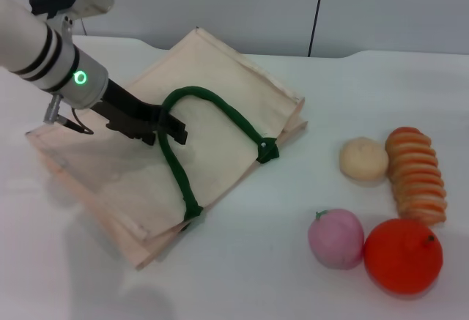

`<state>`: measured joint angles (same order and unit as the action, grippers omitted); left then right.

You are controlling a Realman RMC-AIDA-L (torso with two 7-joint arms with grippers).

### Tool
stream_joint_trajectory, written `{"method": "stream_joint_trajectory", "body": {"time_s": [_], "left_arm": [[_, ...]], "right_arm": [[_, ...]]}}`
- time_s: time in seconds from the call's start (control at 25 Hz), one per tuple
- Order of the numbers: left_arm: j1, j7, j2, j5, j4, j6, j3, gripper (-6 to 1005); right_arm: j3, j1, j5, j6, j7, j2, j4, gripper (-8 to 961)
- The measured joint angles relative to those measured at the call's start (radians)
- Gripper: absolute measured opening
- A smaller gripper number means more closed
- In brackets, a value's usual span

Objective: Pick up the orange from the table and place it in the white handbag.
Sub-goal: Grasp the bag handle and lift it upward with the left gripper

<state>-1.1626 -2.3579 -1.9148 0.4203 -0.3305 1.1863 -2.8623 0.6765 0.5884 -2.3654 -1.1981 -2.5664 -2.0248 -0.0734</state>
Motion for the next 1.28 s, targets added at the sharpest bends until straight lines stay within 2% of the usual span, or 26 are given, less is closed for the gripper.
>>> {"method": "stream_joint_trajectory", "body": {"time_s": [0.2,1.12,1.28], "left_arm": [[0.002,-0.013,0.008,0.008,0.042,-0.032,-0.001,703],[0.000,-0.048,0.019,0.049,0.042,-0.038,-0.002,692],[-0.002,-0.049,0.022,0.047,0.042,-0.039,-0.002,626]], "right_arm": [[0.000,0.002,0.003,0.000,0.000,0.000,0.001,833],[0.007,0.006,0.008,-0.001,0.023,0.000,0.001,833],[0.008,0.007,0.008,-0.002,0.023,0.000,0.001,833]]}}
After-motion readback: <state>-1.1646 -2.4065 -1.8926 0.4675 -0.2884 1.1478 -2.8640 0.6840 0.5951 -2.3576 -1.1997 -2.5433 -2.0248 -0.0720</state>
